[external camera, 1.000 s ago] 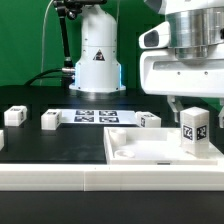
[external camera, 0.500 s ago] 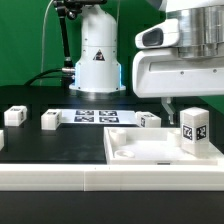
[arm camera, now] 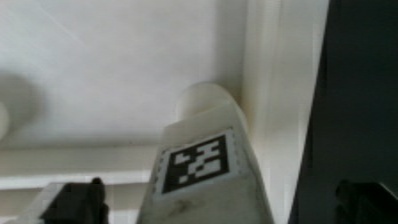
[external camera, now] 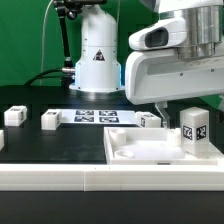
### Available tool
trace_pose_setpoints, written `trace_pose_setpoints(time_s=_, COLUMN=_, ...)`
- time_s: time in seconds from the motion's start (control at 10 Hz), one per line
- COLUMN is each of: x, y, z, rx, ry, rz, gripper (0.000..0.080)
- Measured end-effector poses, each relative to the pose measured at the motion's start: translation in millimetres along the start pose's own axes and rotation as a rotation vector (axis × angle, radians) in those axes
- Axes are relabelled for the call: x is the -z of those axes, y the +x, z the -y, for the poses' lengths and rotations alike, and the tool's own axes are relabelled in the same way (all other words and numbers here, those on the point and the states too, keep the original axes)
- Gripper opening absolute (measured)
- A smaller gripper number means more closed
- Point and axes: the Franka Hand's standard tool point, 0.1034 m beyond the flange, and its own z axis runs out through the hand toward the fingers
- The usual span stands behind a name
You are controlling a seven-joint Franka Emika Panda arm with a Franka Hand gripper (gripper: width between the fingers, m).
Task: Assemble one leg
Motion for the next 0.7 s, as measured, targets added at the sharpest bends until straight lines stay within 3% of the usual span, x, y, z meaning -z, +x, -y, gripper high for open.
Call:
trace_pose_setpoints(time_s=0.3, x=0.4, y=1.0, z=0.7, rx=0.086, ry=0.001, rz=-0.005, gripper=0.0637)
trace_pose_setpoints(time_s=0.5, x=0.4, y=1.1, z=0.1, rx=0.085, ry=0.0, rz=-0.005, gripper=0.0285)
trace_pose_setpoints(time_s=0.7, x=0.4, y=1.1, z=-0.1, rx=0.067, ry=0.0, rz=-0.005, gripper=0.0289)
